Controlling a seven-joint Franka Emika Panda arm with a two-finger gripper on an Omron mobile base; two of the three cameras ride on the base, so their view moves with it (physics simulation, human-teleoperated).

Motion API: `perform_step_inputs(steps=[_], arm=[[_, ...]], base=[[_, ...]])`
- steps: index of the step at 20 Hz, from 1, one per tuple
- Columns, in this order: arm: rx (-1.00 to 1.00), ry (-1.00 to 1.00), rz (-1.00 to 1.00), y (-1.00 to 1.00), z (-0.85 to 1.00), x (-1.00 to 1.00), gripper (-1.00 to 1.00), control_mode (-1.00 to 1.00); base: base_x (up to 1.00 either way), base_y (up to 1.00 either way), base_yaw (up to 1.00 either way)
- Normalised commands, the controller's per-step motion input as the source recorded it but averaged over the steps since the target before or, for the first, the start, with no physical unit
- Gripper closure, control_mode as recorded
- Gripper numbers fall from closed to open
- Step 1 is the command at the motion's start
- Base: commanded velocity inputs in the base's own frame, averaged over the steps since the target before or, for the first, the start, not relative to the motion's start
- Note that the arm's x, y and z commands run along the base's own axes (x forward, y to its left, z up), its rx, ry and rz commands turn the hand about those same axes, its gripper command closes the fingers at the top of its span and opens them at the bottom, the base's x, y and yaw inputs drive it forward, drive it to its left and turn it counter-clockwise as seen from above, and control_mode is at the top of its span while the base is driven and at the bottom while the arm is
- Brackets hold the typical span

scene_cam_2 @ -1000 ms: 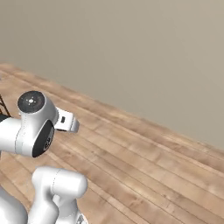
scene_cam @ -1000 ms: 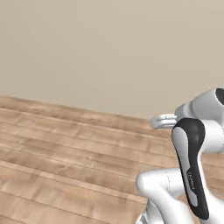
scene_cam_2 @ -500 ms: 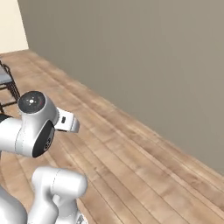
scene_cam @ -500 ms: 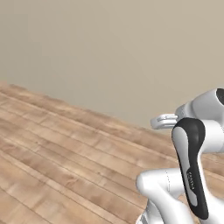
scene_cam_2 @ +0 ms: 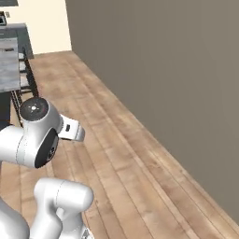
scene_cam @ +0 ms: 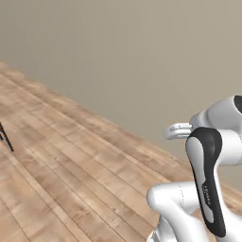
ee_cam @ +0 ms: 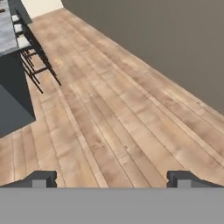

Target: Pick up the metallic utensils from the counter and place them in the open drawer. Make sure not to pick up any wooden utensils.

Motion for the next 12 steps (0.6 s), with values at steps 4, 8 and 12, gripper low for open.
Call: perform_step_inputs(steps=[4,8,12], arm=[[0.00,0.00,0.00,0.00,0.00,0.00,-1.00,1.00],[0.00,0.00,0.00,0.00,0.00,0.00,-1.00,1.00],[0.00,0.00,0.00,0.00,0.00,0.00,-1.00,1.00]], base=[[1.00,-0.56,0.44],[1.00,-0.51,0.45],[1.00,-0.54,0.44]])
